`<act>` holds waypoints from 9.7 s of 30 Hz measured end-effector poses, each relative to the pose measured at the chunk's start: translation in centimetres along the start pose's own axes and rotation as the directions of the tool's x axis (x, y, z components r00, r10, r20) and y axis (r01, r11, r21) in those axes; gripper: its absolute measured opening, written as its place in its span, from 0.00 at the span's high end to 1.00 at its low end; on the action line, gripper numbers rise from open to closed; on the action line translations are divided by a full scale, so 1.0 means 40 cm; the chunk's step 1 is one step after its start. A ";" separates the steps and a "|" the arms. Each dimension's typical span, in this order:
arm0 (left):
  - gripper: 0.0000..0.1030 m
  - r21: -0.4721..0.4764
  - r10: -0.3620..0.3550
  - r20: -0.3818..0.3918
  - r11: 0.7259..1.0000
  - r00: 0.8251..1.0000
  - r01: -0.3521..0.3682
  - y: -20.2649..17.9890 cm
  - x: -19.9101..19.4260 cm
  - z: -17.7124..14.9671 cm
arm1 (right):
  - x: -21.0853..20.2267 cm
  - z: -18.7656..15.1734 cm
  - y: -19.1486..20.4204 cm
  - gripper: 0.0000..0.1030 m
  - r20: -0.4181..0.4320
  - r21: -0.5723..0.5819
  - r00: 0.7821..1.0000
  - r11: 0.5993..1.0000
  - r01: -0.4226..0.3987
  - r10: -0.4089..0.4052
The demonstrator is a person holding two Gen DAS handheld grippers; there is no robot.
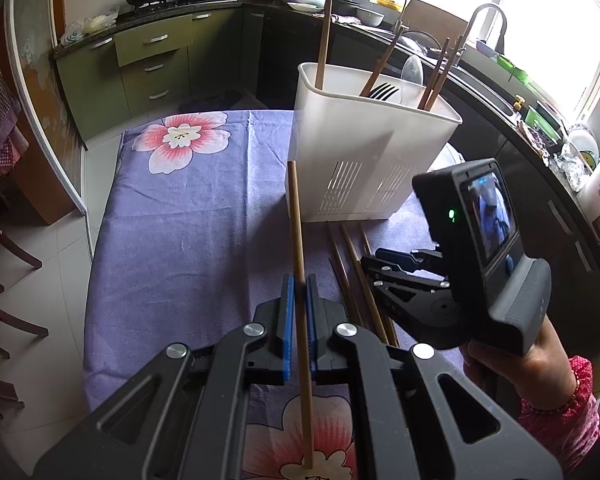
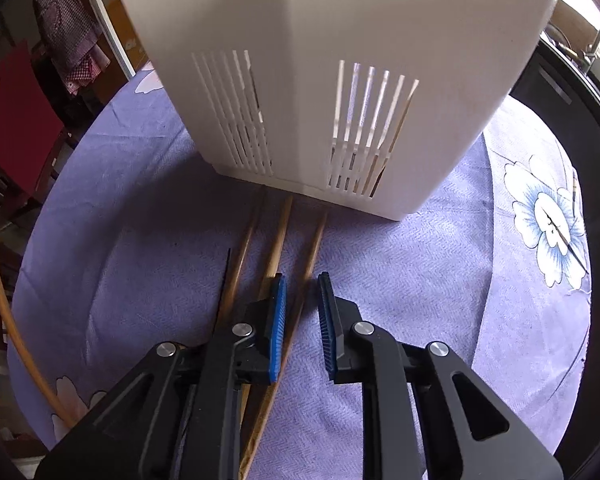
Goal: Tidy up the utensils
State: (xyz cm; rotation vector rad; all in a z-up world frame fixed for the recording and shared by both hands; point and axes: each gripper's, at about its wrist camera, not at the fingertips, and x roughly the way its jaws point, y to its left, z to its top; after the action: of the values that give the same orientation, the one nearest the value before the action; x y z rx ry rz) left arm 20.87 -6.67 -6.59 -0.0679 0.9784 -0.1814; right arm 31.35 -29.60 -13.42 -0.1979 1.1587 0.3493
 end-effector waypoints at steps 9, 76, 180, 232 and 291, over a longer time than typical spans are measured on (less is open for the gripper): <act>0.94 0.006 0.007 0.003 1.000 1.000 -0.007 0.005 -0.010 0.002 | -0.079 -0.045 -0.049 0.94 0.062 0.033 0.996 0.997 -0.073 0.071; 0.95 0.123 -0.015 0.316 0.992 0.949 -0.026 -0.178 -0.374 0.414 | -0.845 0.131 -0.246 0.94 0.612 0.063 0.784 0.982 -0.180 0.105; 0.96 0.056 0.028 -0.081 0.998 0.996 -0.023 -0.092 -0.026 0.000 | -0.412 -0.090 -0.146 0.93 0.259 0.020 0.950 0.982 -0.186 0.175; 0.93 -0.065 0.089 -0.285 0.992 0.955 -0.112 -0.112 0.344 0.089 | -0.556 0.076 -0.318 0.85 0.494 0.036 0.857 0.982 -0.187 0.145; 0.93 0.020 0.152 -0.270 0.988 0.951 -0.152 0.123 0.193 -0.099 | -0.024 -0.078 0.071 0.92 -0.066 -0.141 0.997 0.989 -0.049 0.040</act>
State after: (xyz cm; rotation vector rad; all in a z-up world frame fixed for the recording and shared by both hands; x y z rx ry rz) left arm 22.39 -3.16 -15.79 0.0324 1.2523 -0.0479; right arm 27.29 -28.17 -13.69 -0.3107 1.2023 0.4685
